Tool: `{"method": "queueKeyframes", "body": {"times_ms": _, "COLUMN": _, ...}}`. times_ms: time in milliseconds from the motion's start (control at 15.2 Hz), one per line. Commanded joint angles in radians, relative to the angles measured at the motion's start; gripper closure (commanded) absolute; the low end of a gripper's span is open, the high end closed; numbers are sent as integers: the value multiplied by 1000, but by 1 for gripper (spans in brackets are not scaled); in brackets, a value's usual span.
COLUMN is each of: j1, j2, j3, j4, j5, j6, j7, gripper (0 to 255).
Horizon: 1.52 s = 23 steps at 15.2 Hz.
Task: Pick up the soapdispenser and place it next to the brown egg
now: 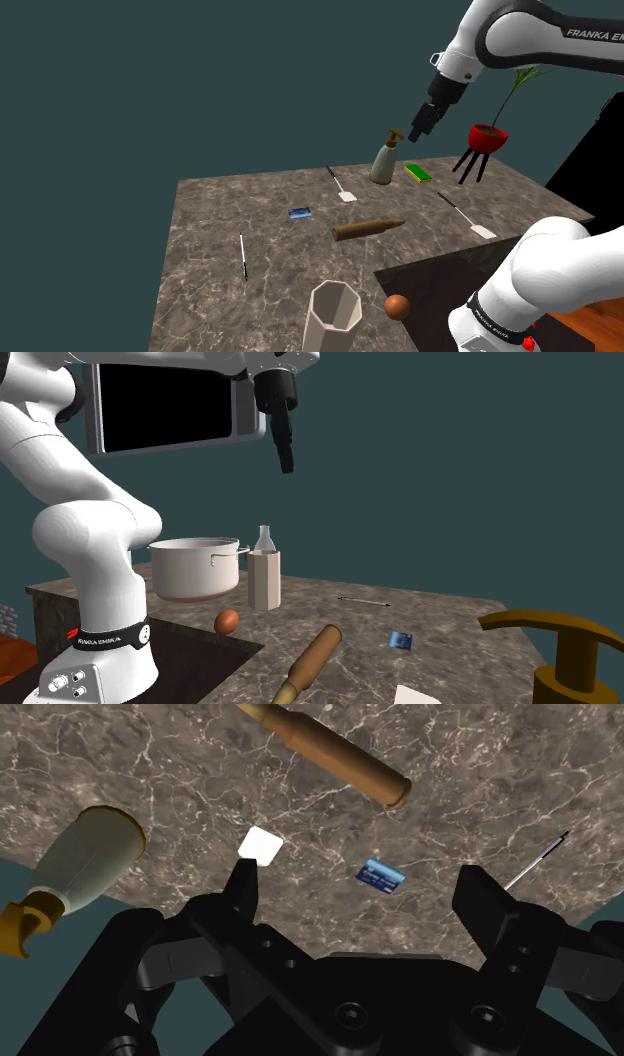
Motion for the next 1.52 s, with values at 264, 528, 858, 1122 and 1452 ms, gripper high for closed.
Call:
{"method": "queueKeyframes", "body": {"times_ms": 264, "j1": -19, "j2": 156, "j3": -108, "j4": 53, "j5": -48, "j6": 96, "j7": -139, "gripper": 0}}
{"method": "queueKeyframes", "body": {"times_ms": 528, "j1": -24, "j2": 274, "j3": -175, "j4": 110, "j5": -59, "j6": 154, "j7": -229, "gripper": 0}}
{"method": "queueKeyframes", "body": {"times_ms": 858, "j1": -27, "j2": 440, "j3": -254, "j4": 209, "j5": -43, "j6": 214, "j7": -346, "gripper": 0}}
{"method": "queueKeyframes", "body": {"times_ms": 1122, "j1": -34, "j2": 585, "j3": -309, "j4": 312, "j5": -2, "j6": 247, "j7": -446, "gripper": 0}}
{"method": "queueKeyframes", "body": {"times_ms": 1452, "j1": -63, "j2": 783, "j3": -357, "j4": 473, "j5": 78, "j6": 262, "j7": -575, "gripper": 0}}
